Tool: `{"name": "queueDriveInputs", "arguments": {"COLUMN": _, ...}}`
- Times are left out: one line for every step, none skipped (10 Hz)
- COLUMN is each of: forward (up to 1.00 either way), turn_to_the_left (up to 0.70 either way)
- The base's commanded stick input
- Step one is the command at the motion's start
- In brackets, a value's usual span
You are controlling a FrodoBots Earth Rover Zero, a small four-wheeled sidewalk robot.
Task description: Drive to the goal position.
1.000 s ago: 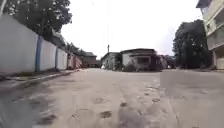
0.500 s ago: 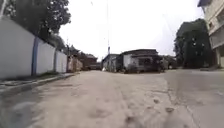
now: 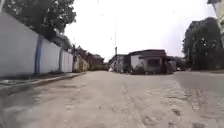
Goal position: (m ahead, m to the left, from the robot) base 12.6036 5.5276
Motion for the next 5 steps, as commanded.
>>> {"name": "queueDriveInputs", "arguments": {"forward": 0.85, "turn_to_the_left": 0.00}}
{"name": "queueDriveInputs", "arguments": {"forward": 0.85, "turn_to_the_left": 0.00}}
{"name": "queueDriveInputs", "arguments": {"forward": 0.85, "turn_to_the_left": 0.00}}
{"name": "queueDriveInputs", "arguments": {"forward": 0.85, "turn_to_the_left": 0.00}}
{"name": "queueDriveInputs", "arguments": {"forward": 0.85, "turn_to_the_left": 0.00}}
